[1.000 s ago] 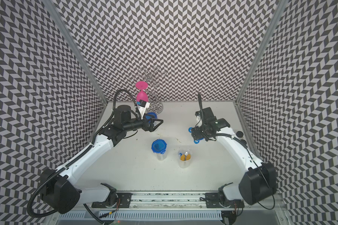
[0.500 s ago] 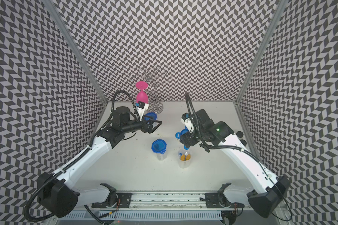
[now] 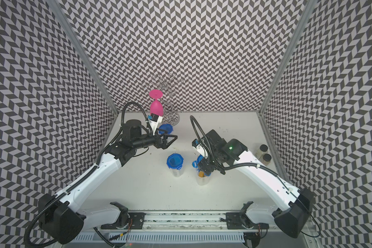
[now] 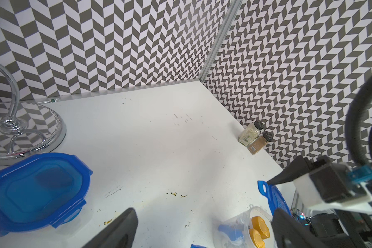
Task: Pack away toiletry kits
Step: Close the lid on the container.
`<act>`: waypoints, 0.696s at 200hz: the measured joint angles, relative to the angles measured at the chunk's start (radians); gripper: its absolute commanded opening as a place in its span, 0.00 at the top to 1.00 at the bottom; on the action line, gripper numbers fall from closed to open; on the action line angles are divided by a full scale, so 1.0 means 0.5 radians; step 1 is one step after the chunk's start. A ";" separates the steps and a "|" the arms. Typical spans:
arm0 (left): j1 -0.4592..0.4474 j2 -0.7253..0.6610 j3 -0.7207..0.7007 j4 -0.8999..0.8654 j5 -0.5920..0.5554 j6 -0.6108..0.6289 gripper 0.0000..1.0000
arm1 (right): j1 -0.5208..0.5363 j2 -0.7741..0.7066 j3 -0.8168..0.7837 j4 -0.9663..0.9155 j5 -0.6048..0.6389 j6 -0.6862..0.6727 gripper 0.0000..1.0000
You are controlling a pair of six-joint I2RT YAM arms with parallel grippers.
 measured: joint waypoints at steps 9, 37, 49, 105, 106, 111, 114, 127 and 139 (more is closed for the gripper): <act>0.000 0.000 0.000 0.000 -0.005 0.010 0.00 | 0.011 -0.001 -0.011 -0.024 0.000 -0.014 0.38; 0.003 0.000 -0.007 0.002 -0.005 0.021 0.00 | 0.043 0.000 -0.013 -0.032 -0.001 -0.037 0.38; 0.004 0.000 -0.012 0.002 -0.005 0.021 0.00 | 0.063 0.004 -0.014 -0.033 -0.002 -0.046 0.38; 0.009 0.000 -0.020 0.002 -0.007 0.029 0.00 | 0.111 0.153 -0.014 -0.036 0.012 -0.050 0.38; 0.009 0.000 -0.021 0.003 -0.007 0.029 0.00 | 0.111 0.155 -0.014 -0.037 0.013 -0.050 0.38; 0.009 0.000 -0.021 0.002 -0.008 0.029 0.01 | 0.113 0.170 -0.014 -0.038 0.019 -0.049 0.38; 0.009 0.000 -0.021 0.002 -0.008 0.029 0.00 | 0.114 0.179 -0.014 -0.040 0.023 -0.048 0.38; 0.012 0.000 -0.021 0.002 -0.009 0.030 0.00 | 0.118 0.204 -0.014 -0.045 0.043 -0.047 0.38; 0.012 0.000 -0.021 0.002 -0.010 0.032 0.00 | 0.120 0.216 -0.014 -0.055 0.057 -0.046 0.38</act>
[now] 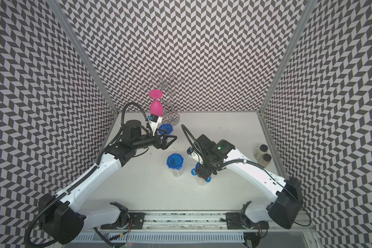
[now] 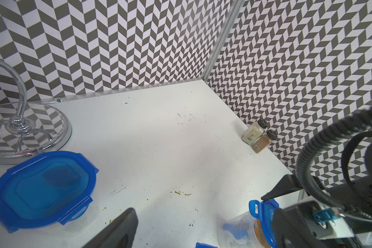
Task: Pack away toiletry kits
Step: Close the lid on the container.
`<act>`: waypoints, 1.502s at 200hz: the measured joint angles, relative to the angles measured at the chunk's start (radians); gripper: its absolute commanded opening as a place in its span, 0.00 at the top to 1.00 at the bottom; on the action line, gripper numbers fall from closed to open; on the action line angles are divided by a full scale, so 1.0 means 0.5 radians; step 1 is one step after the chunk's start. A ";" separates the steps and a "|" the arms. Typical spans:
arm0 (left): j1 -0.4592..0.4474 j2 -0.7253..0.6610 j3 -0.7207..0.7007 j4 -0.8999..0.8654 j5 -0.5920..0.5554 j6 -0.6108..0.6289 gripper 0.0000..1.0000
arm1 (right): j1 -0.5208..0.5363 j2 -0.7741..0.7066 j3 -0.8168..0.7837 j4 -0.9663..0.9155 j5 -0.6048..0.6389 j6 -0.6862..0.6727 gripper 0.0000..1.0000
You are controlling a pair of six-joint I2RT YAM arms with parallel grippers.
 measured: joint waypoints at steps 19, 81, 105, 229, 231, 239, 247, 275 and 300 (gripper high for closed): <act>0.001 0.000 0.000 0.000 0.000 0.005 0.00 | 0.000 0.010 0.000 -0.014 0.018 0.002 0.36; 0.006 0.000 -0.003 0.000 -0.007 0.012 0.00 | 0.001 0.032 0.000 -0.014 0.049 0.019 0.33; 0.014 0.000 -0.012 -0.001 -0.012 0.012 0.00 | 0.009 0.054 0.007 -0.015 0.050 0.019 0.33; 0.018 -0.029 -0.031 -0.001 -0.037 0.035 0.00 | 0.053 0.111 0.052 -0.014 0.136 0.059 0.00; 0.018 -0.029 -0.031 -0.001 -0.037 0.035 0.00 | 0.053 0.111 0.052 -0.014 0.139 0.059 0.00; 0.018 -0.029 -0.031 -0.001 -0.037 0.035 0.00 | 0.054 0.111 0.053 -0.015 0.147 0.066 0.00; 0.018 -0.029 -0.031 -0.001 -0.037 0.035 0.00 | 0.056 0.111 0.053 -0.015 0.155 0.067 0.00; 0.018 -0.029 -0.031 -0.001 -0.037 0.035 0.00 | 0.057 0.111 0.092 -0.023 0.162 0.073 0.00; 0.018 -0.029 -0.031 -0.002 -0.038 0.040 0.00 | 0.060 0.101 0.178 -0.014 0.143 0.092 0.00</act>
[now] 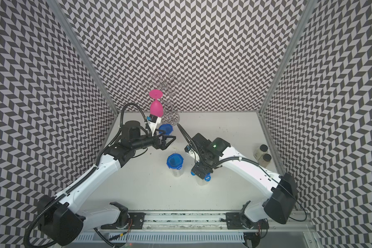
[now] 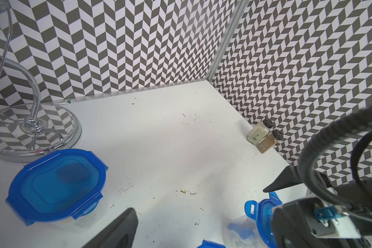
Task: Pack away toiletry kits
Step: Close the lid on the container, then close the fastener on the container.
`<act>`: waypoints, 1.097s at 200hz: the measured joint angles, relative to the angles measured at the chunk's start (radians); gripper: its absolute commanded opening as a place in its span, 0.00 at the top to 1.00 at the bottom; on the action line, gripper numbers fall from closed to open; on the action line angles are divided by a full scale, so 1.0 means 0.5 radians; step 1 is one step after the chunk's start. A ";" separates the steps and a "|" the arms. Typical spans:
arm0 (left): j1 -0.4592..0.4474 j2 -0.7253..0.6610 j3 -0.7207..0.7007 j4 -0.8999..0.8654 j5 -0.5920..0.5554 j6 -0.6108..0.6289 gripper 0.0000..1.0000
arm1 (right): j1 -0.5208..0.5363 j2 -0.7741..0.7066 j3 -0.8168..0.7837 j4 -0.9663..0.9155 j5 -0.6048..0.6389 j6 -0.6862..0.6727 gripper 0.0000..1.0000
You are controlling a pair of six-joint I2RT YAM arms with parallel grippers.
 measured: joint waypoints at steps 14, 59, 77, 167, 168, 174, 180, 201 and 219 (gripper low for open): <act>0.000 0.000 0.000 -0.006 -0.010 0.002 0.01 | 0.001 -0.027 0.043 0.006 -0.021 0.023 0.00; -0.027 0.113 0.172 -0.290 -0.161 0.056 0.01 | -0.237 -0.103 0.207 0.017 -0.063 0.215 0.02; -0.107 0.166 0.304 -0.471 -0.221 0.067 0.05 | -0.611 -0.103 0.230 0.068 -0.150 0.302 0.08; -0.833 0.213 0.319 -0.850 -0.333 -0.232 0.05 | -0.980 -0.104 -0.163 0.294 -0.586 0.432 0.32; -0.836 0.214 0.320 -0.850 -0.336 -0.234 0.06 | -0.980 -0.104 -0.166 0.296 -0.588 0.432 0.32; -0.861 0.233 0.323 -0.845 -0.352 -0.250 0.06 | -0.981 -0.104 -0.198 0.314 -0.597 0.434 0.32; -0.887 0.257 0.327 -0.842 -0.373 -0.263 0.06 | -0.981 -0.103 -0.221 0.325 -0.606 0.434 0.32; -0.961 0.365 0.335 -0.822 -0.439 -0.281 0.06 | -0.982 -0.095 -0.265 0.362 -0.654 0.432 0.33; -1.019 0.451 0.335 -0.823 -0.517 -0.288 0.06 | -0.983 -0.086 -0.286 0.400 -0.680 0.430 0.33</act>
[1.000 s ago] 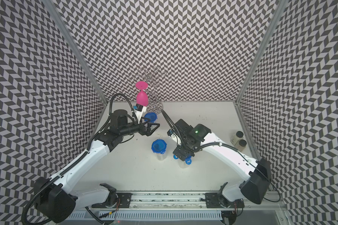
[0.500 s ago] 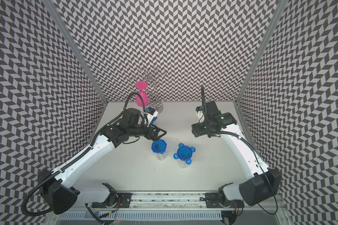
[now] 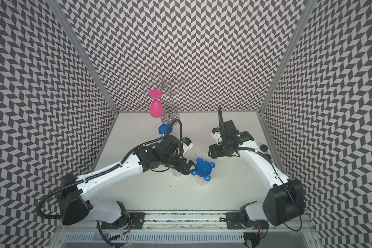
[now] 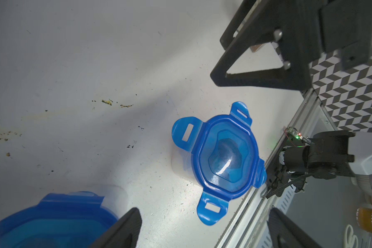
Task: Pack away toiletry kits
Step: Close the fastener on the container.
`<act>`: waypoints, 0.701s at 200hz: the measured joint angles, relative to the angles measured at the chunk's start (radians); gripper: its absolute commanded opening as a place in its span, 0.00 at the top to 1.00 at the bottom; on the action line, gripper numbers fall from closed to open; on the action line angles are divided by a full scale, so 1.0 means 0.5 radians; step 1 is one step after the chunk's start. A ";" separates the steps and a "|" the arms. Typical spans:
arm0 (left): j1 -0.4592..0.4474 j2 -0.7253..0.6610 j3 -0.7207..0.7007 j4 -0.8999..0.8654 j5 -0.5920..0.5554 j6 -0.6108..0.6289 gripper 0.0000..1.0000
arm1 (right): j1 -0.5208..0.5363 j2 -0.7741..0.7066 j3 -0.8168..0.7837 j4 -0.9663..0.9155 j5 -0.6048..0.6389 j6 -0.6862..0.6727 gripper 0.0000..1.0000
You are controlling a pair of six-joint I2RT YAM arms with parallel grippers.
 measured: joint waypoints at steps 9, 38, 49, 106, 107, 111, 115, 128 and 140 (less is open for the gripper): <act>-0.027 0.031 0.002 -0.002 -0.033 -0.001 0.06 | 0.000 0.000 -0.014 0.019 -0.005 -0.001 0.34; -0.095 0.066 0.024 -0.010 -0.114 0.000 0.03 | 0.000 0.002 -0.052 0.043 -0.029 -0.006 0.35; -0.109 0.066 0.039 -0.008 -0.133 0.001 0.04 | 0.000 0.006 -0.056 0.052 -0.046 -0.006 0.35; -0.123 0.066 0.051 -0.006 -0.176 0.010 0.05 | 0.000 0.034 -0.073 0.070 -0.104 0.008 0.41; -0.123 0.066 0.051 -0.006 -0.176 0.011 0.05 | 0.000 0.034 -0.074 0.070 -0.104 0.008 0.41; -0.123 0.066 0.051 -0.007 -0.177 0.011 0.05 | 0.000 0.034 -0.079 0.071 -0.107 0.010 0.42; -0.123 0.066 0.051 -0.006 -0.178 0.011 0.06 | 0.000 0.034 -0.082 0.071 -0.109 0.013 0.42; -0.124 0.066 0.051 -0.005 -0.179 0.012 0.06 | 0.000 0.034 -0.103 0.070 -0.122 0.021 0.42; -0.126 0.066 0.051 -0.002 -0.179 0.017 0.06 | 0.002 0.034 -0.121 0.068 -0.127 0.027 0.42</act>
